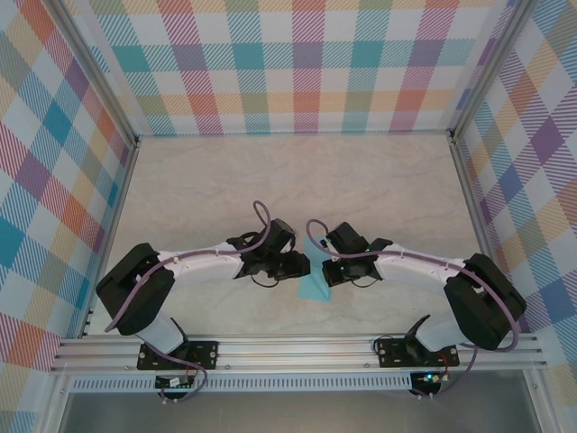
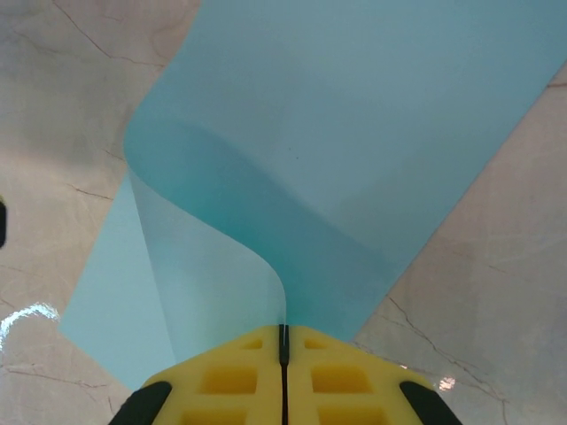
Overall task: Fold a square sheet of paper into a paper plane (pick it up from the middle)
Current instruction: Fold the triangle a second time at the center of the table.
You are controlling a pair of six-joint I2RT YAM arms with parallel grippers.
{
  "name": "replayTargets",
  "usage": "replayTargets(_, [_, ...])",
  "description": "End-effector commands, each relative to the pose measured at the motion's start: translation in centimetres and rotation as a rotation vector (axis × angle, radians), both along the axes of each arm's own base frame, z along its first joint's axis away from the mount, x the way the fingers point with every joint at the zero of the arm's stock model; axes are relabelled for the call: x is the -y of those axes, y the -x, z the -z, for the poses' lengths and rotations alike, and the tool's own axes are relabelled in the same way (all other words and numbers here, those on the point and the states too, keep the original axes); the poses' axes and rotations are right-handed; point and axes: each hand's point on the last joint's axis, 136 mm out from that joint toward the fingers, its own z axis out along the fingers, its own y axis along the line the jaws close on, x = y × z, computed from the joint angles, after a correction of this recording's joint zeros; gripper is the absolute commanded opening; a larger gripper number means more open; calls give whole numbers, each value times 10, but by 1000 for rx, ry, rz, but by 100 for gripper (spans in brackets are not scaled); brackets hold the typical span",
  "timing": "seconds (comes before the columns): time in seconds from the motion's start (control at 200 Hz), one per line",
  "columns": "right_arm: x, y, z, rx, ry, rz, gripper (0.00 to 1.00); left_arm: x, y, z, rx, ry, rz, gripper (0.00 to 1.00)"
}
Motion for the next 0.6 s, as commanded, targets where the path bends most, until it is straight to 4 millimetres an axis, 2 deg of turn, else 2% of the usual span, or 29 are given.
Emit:
replayTargets(0.0, [-5, -8, -4, 29, 8, -41, 7, 12, 1, -2, 12, 16, 19, 36])
replayTargets(0.595, [0, -8, 3, 16, 18, -33, 8, 14, 1, 3, 16, 7, -17, 35])
